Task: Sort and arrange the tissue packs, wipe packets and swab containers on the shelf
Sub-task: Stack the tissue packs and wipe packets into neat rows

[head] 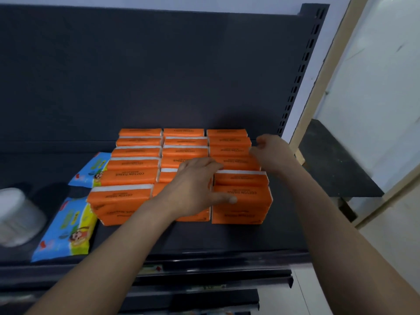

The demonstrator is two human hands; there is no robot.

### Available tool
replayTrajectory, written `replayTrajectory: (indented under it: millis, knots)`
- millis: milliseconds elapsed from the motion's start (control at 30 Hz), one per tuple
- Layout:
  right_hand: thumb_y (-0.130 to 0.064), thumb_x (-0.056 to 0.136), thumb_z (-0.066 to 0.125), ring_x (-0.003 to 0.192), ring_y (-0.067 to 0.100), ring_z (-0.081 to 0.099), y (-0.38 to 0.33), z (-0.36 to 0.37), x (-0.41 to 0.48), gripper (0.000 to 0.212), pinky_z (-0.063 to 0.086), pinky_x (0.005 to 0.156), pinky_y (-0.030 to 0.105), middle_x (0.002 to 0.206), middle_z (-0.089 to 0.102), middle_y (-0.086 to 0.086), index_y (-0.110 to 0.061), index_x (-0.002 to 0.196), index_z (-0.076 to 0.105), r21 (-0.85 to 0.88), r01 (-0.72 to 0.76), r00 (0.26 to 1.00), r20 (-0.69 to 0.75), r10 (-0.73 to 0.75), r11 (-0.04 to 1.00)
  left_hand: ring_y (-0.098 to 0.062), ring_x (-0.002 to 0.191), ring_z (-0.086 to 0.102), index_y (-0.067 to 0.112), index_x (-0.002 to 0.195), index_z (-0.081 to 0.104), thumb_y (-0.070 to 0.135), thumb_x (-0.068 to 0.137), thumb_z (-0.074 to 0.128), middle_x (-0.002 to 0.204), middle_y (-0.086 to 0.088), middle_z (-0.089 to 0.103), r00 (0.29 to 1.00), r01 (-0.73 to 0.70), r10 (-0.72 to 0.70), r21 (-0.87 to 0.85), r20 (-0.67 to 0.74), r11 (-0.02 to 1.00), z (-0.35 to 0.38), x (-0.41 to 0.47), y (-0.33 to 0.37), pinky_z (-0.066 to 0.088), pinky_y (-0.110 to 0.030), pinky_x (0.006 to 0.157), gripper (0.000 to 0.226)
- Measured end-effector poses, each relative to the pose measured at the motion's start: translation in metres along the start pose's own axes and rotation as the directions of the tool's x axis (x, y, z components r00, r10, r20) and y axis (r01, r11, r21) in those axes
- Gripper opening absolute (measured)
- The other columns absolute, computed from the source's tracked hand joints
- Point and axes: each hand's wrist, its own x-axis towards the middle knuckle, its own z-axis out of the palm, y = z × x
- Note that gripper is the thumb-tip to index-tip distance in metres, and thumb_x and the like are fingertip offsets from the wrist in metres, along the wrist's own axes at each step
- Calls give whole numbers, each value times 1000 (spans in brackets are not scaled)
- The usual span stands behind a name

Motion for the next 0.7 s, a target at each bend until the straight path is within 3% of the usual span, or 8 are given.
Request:
replayTrajectory:
  millis: [133, 233, 367, 600, 700]
  knots:
    - [-24, 94, 53, 107, 18, 57, -23, -2, -13, 37, 39, 77, 23, 124, 60, 5, -13, 129, 52, -54, 191, 980, -52, -193, 980, -15, 124, 44, 22, 127, 53, 42, 83, 64, 128, 5, 52, 976, -1, -21, -98, -217, 995, -15, -16, -18, 34, -36, 108, 49]
    - [-27, 92, 57, 116, 19, 54, -44, 8, -22, 39, 37, 88, 23, 128, 59, 4, -14, 129, 55, -72, 309, 950, -26, -311, 948, -19, 114, 53, 14, 118, 60, 35, 80, 58, 117, -1, 60, 948, 27, -48, -72, -314, 997, -27, -32, -33, 40, -38, 101, 43]
    - [-26, 90, 60, 119, 19, 53, -82, 28, -35, 39, 37, 95, 23, 128, 60, 5, -13, 126, 57, -89, 430, 902, 3, -432, 898, -22, 106, 58, 10, 110, 64, 29, 76, 57, 109, -4, 64, 914, 119, -139, -76, -381, 990, -44, -64, -55, 39, -27, 94, 39]
    - [-26, 87, 63, 122, 22, 51, -172, 97, -64, 42, 35, 104, 30, 130, 58, 7, -13, 127, 57, -100, 621, 783, 125, -610, 777, -25, 103, 60, 13, 108, 65, 26, 81, 60, 105, -2, 64, 810, 308, -310, -88, -498, 947, -83, -147, -110, 45, -38, 92, 30]
    - [-26, 87, 63, 121, 25, 51, -211, 130, -78, 43, 36, 102, 31, 130, 58, 9, -13, 127, 56, -127, 676, 735, 179, -654, 726, -25, 101, 59, 11, 109, 64, 24, 83, 59, 104, -4, 64, 775, 359, -344, -78, -530, 930, -102, -187, -141, 44, -34, 91, 29]
